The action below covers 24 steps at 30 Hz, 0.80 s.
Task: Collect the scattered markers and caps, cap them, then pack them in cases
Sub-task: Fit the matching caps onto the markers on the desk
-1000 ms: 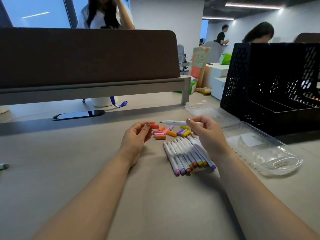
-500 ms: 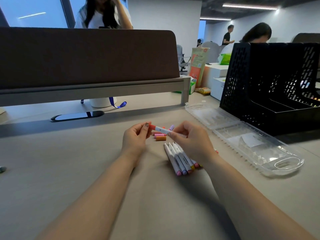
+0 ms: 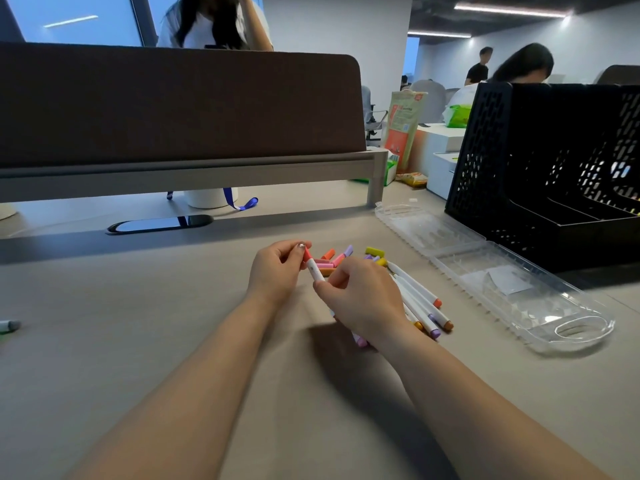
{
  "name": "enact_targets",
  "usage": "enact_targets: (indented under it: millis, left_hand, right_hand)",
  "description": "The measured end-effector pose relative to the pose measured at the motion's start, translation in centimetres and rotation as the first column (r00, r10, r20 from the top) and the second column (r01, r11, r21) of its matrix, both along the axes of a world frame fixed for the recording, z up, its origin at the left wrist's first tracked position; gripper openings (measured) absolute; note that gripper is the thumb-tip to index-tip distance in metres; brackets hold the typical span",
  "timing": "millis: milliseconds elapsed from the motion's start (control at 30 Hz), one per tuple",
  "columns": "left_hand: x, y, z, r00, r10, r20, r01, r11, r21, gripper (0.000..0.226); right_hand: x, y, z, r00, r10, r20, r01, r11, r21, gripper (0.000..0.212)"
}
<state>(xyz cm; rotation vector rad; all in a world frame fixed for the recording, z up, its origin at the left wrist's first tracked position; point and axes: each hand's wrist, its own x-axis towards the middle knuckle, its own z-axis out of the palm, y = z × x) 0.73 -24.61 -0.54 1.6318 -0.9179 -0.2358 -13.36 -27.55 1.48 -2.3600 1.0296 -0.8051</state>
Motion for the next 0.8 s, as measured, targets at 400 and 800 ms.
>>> enact_targets:
  millis: [400, 800]
  left_hand:
    - [0.4, 0.1, -0.2, 0.975, -0.128, 0.184, 0.050, 0.926, 0.374, 0.022]
    - [0.6, 0.2, -0.5, 0.986, -0.069, 0.153, 0.019, 0.951, 0.310, 0.021]
  right_hand:
    - [-1.8, -2.3, 0.9, 0.993, 0.058, -0.102, -0.050, 0.996, 0.080, 0.035]
    - [-1.8, -3.2, 0.0, 0.945, 0.058, -0.321, -0.061, 0.998, 0.001, 0.023]
